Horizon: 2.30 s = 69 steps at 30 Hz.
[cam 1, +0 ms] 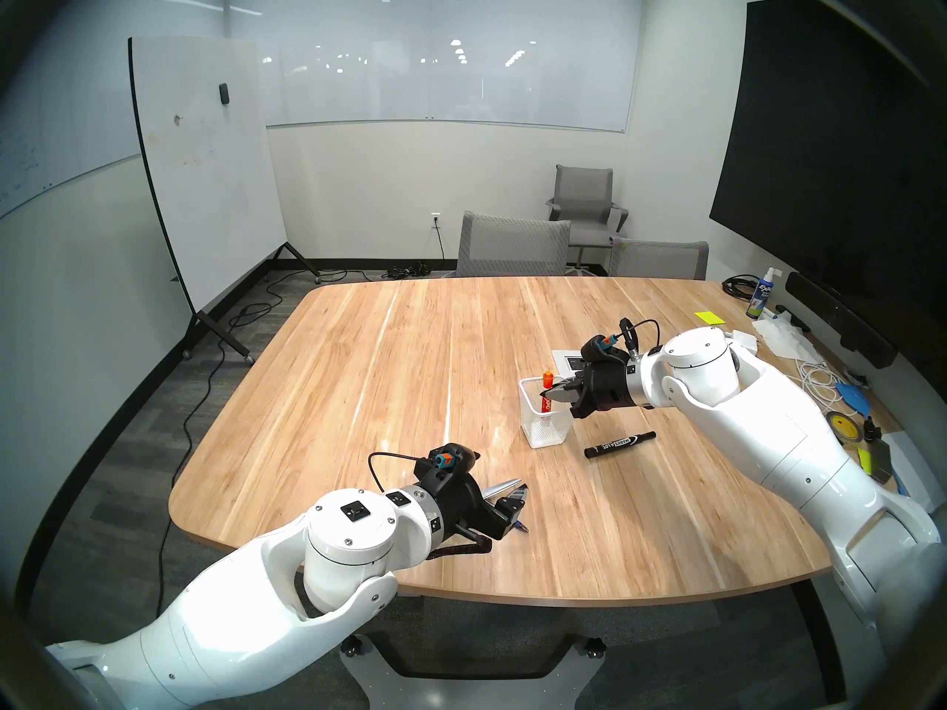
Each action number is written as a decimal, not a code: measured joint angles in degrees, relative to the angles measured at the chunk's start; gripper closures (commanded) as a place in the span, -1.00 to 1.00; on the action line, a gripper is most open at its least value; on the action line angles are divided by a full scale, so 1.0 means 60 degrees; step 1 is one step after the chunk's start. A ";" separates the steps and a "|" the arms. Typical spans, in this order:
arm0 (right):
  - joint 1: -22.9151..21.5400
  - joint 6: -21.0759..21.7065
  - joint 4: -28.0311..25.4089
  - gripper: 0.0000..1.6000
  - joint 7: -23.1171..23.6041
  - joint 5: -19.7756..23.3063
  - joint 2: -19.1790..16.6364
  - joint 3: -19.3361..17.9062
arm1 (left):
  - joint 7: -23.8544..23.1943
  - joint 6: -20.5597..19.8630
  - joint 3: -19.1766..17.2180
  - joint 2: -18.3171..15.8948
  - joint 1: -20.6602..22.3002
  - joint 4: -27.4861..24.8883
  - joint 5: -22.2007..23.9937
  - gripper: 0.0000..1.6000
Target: Place the pen, the marker, and the scissors into the pen holder
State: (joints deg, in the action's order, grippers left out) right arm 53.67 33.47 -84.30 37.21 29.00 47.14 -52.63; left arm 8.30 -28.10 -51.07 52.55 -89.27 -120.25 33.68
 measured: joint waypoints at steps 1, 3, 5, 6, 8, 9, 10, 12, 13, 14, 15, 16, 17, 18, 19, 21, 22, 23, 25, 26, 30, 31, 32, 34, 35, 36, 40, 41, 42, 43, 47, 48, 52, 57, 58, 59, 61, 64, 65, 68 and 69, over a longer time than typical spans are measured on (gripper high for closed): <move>0.0000 0.0009 0.0000 1.00 0.0003 0.0000 0.0002 0.0001 | 0.0000 0.0000 0.0000 0.0000 0.0000 0.0000 0.0000 -1.00; 0.0007 0.0045 -0.0001 1.00 0.0004 -0.0006 0.0012 0.0002 | 0.0000 0.0000 0.0000 0.0000 0.0000 0.0000 -0.0001 -1.00; 0.0011 0.0058 -0.0004 1.00 -0.0005 -0.0008 0.0016 0.0002 | 0.0000 0.0000 0.0000 0.0000 0.0000 0.0000 -0.0002 -1.00; 0.0016 0.0070 -0.0007 1.00 -0.0028 -0.0010 0.0020 0.0002 | 0.0000 0.0000 0.0000 0.0000 0.0000 0.0000 -0.0002 -1.00; 0.0029 0.0084 -0.0013 1.00 -0.0088 -0.0011 0.0030 0.0001 | 0.0000 0.0000 0.0000 0.0000 0.0000 0.0000 -0.0002 -1.00; 0.0038 0.0088 -0.0014 1.00 -0.0130 -0.0011 0.0036 -0.0002 | -0.0001 0.0000 0.0000 0.0000 0.0000 0.0000 -0.0002 -1.00; 0.0040 0.0089 -0.0015 1.00 -0.0143 -0.0011 0.0038 -0.0002 | -0.0001 0.0000 0.0000 0.0000 0.0000 0.0000 -0.0002 -1.00; 0.0045 0.0089 -0.0015 1.00 -0.0174 -0.0011 0.0043 -0.0003 | -0.0001 0.0000 0.0000 0.0000 0.0000 0.0000 -0.0002 -1.00; 0.0047 0.0089 -0.0015 1.00 -0.0193 -0.0011 0.0046 -0.0003 | -0.0001 0.0000 0.0000 0.0000 0.0000 0.0000 -0.0002 -1.00; 0.0049 0.0089 -0.0014 1.00 -0.0206 -0.0011 0.0050 -0.0003 | -0.0001 0.0000 0.0000 0.0000 0.0000 0.0000 -0.0003 -1.00; 0.0049 0.0088 -0.0010 1.00 -0.0223 -0.0012 0.0057 -0.0003 | -0.0002 0.0001 0.0000 0.0000 0.0000 0.0000 -0.0003 -1.00; 0.0049 0.0088 -0.0005 1.00 -0.0233 -0.0012 0.0063 -0.0002 | -0.0002 0.0001 0.0000 0.0000 0.0000 0.0000 -0.0003 -1.00; 0.0049 0.0088 -0.0003 1.00 -0.0236 -0.0012 0.0065 -0.0002 | -0.0002 0.0001 0.0000 0.0000 0.0000 0.0000 -0.0003 -1.00; 0.0049 0.0088 0.0003 1.00 -0.0242 -0.0012 0.0070 0.0000 | -0.0002 0.0001 0.0000 0.0000 0.0000 0.0000 -0.0003 -1.00; 0.0049 0.0087 0.0010 1.00 -0.0245 -0.0013 0.0076 0.0003 | -0.0003 0.0001 0.0000 0.0000 0.0000 0.0000 -0.0003 -1.00; 0.0045 0.0084 0.0040 1.00 -0.0246 -0.0017 0.0090 0.0021 | -0.0003 0.0001 0.0000 0.0000 0.0000 0.0000 -0.0003 -1.00; 0.0044 0.0083 0.0048 1.00 -0.0246 -0.0019 0.0094 0.0028 | -0.0003 0.0001 0.0000 0.0000 0.0000 0.0000 -0.0003 -1.00; 0.0040 0.0081 0.0063 1.00 -0.0246 -0.0022 0.0102 0.0040 | -0.0003 0.0001 0.0000 0.0000 0.0000 0.0000 -0.0003 -1.00; 0.0036 0.0081 0.0085 1.00 -0.0244 -0.0026 0.0113 0.0057 | -0.0003 0.0001 0.0000 0.0000 0.0000 0.0000 -0.0004 -1.00; 0.0033 0.0081 0.0102 1.00 -0.0240 -0.0029 0.0123 0.0069 | -0.0004 0.0001 0.0000 0.0000 0.0000 0.0000 -0.0004 -1.00; 0.0024 0.0085 0.0158 0.95 -0.0222 -0.0054 0.0160 0.0105 | -0.0004 0.0001 0.0000 0.0000 0.0000 0.0000 -0.0004 -1.00; 0.0022 0.0089 0.0177 0.87 -0.0216 -0.0068 0.0172 0.0115 | -0.0004 0.0001 0.0000 0.0000 0.0000 0.0000 -0.0004 -1.00; 0.0019 0.0095 0.0192 0.80 -0.0210 -0.0079 0.0182 0.0122 | -0.0005 0.0001 0.0000 0.0000 0.0000 0.0000 -0.0004 -1.00; 0.0016 0.0106 0.0206 0.68 -0.0206 -0.0092 0.0193 0.0128 | -0.0005 0.0001 0.0000 0.0000 0.0000 0.0001 -0.0004 -1.00; 0.0014 0.0117 0.0220 0.65 -0.0204 -0.0101 0.0203 0.0130 | -0.0005 0.0001 0.0000 0.0000 0.0000 0.0001 -0.0004 -1.00; 0.0013 0.0121 0.0225 0.60 -0.0204 -0.0103 0.0206 0.0130 | -0.0005 0.0001 0.0000 0.0000 0.0000 0.0001 -0.0004 -1.00; 0.0010 0.0160 0.0266 0.55 -0.0203 -0.0114 0.0240 0.0130 | -0.0005 0.0001 0.0000 0.0000 0.0000 0.0001 -0.0004 -1.00; 0.0010 0.0165 0.0272 0.55 -0.0203 -0.0116 0.0245 0.0130 | -0.0005 0.0001 0.0000 0.0000 0.0000 0.0001 -0.0004 -1.00; 0.0010 0.0171 0.0282 0.55 -0.0203 -0.0117 0.0255 0.0130 | -0.0005 0.0001 0.0000 0.0000 0.0000 0.0001 -0.0004 -1.00; 0.0010 0.0175 0.0290 0.55 -0.0203 -0.0118 0.0262 0.0130 | -0.0005 0.0001 0.0000 0.0000 0.0000 0.0001 -0.0004 -1.00; 0.0010 0.0187 0.0323 0.54 -0.0204 -0.0125 0.0292 0.0124 | -0.0005 0.0001 0.0000 0.0000 0.0000 0.0001 -0.0004 -1.00; 0.0010 0.0190 0.0334 0.52 -0.0204 -0.0127 0.0300 0.0121 | -0.0005 0.0001 0.0000 0.0000 0.0000 0.0001 -0.0004 -1.00; 0.0009 0.0190 0.0360 0.47 -0.0204 -0.0131 0.0317 0.0115 | -0.0005 0.0001 0.0000 0.0000 0.0000 0.0001 -0.0004 -1.00; 0.0006 0.0173 0.0397 0.44 -0.0165 -0.0140 0.0328 0.0113 | -0.0005 0.0001 0.0000 0.0000 0.0000 0.0001 -0.0005 -1.00; 0.0005 0.0169 0.0404 0.44 -0.0151 -0.0140 0.0330 0.0111 | -0.0005 0.0001 0.0000 0.0000 0.0000 0.0001 -0.0005 -1.00; 0.0005 0.0166 0.0410 0.43 -0.0134 -0.0141 0.0331 0.0108 | -0.0005 0.0001 0.0000 0.0000 0.0000 0.0001 -0.0006 -1.00; 0.0005 0.0165 0.0415 0.37 -0.0117 -0.0141 0.0332 0.0103 | -0.0005 0.0001 0.0000 0.0000 0.0000 0.0001 -0.0006 -1.00; 0.0005 0.0165 0.0420 0.33 -0.0089 -0.0141 0.0335 0.0091 | -0.0005 0.0001 0.0000 0.0000 0.0000 0.0001 -0.0006 -1.00; 0.0005 0.0165 0.0423 0.33 -0.0081 -0.0141 0.0337 0.0086 | -0.0005 0.0001 0.0000 0.0000 0.0000 0.0001 -0.0006 -1.00; 0.0005 0.0165 0.0430 0.32 -0.0066 -0.0141 0.0339 0.0075 | -0.0005 0.0001 0.0000 0.0000 0.0000 0.0001 -0.0006 -1.00; 0.0004 0.0165 0.0432 0.31 -0.0061 -0.0141 0.0341 0.0072 | -0.0005 0.0001 0.0000 0.0000 0.0000 0.0001 -0.0006 -1.00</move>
State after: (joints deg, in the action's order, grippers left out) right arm 53.70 34.46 -81.71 36.84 28.15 49.19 -52.20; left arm 8.27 -28.09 -51.07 52.55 -89.27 -120.25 33.64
